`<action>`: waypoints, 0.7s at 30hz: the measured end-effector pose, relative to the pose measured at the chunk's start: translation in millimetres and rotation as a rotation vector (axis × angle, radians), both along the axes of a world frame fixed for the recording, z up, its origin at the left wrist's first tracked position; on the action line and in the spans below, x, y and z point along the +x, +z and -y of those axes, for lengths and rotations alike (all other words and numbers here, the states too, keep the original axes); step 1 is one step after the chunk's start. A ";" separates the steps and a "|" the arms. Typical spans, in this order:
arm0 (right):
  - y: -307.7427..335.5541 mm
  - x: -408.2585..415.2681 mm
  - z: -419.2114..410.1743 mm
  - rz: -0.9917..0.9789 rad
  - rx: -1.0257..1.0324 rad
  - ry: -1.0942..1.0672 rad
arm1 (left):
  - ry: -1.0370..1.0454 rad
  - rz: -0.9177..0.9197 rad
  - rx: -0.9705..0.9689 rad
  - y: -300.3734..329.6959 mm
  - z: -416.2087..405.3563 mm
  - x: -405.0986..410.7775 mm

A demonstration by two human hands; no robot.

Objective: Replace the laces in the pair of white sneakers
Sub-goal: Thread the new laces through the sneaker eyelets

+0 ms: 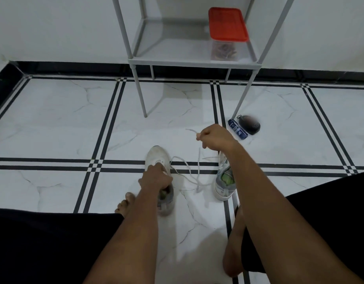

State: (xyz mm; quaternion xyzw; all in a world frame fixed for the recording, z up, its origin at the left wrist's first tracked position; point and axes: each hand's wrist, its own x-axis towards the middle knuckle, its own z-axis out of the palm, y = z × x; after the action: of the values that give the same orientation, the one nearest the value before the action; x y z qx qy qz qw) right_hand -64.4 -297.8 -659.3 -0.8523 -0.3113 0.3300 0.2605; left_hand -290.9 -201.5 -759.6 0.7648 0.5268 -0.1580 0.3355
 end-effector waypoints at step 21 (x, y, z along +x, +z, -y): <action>-119.8 -79.6 22.3 -0.150 0.093 -0.029 | 0.234 0.332 -0.191 -32.3 17.2 6.3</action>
State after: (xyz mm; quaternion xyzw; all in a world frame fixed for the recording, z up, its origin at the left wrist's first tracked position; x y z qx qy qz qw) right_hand -144.0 -320.1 -779.0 -0.8163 -0.2937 0.3745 0.3272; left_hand -284.7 -218.7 -791.9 0.6787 0.5322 -0.0388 0.5046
